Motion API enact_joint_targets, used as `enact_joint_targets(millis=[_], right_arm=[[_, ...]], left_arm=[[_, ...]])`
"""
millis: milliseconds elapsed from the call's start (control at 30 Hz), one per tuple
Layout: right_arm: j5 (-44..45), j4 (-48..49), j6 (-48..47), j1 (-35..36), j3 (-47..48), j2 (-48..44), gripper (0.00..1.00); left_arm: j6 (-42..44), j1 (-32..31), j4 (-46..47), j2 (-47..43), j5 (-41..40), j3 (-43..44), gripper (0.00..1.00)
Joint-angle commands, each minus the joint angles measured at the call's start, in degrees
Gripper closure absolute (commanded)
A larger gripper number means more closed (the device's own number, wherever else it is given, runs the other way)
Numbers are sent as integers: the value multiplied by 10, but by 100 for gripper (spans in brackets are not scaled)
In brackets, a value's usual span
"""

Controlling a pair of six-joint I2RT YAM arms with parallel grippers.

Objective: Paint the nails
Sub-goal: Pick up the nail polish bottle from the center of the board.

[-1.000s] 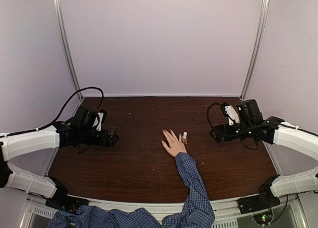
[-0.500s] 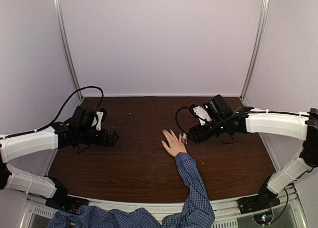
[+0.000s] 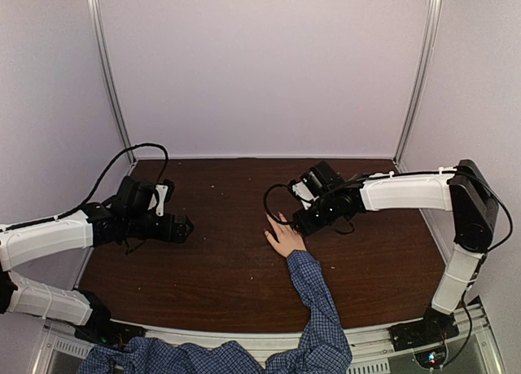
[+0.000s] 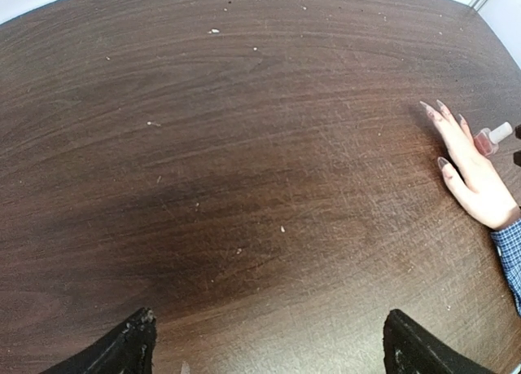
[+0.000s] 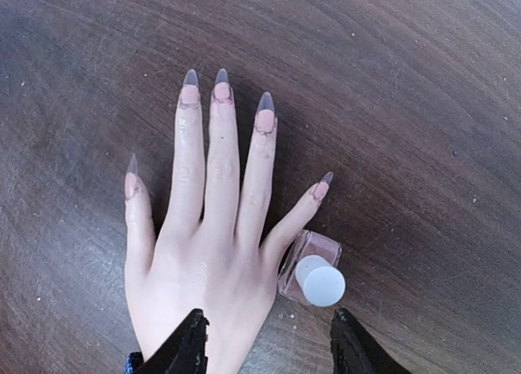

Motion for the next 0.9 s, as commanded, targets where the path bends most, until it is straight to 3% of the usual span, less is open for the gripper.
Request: enact_joint_targets(millis=[0,433,867], right_arm=[[23,2,-4,3,30,25,50],[81,-11,-25,-2,60,65,58],[72,-25,-30,-5,81,70,83]], left_arm=[[12,-3,16,-7,-9,-7,2],[5,-3,11,-28,-13,-15,2],[4,-3,5,-27,-24,-14,2]])
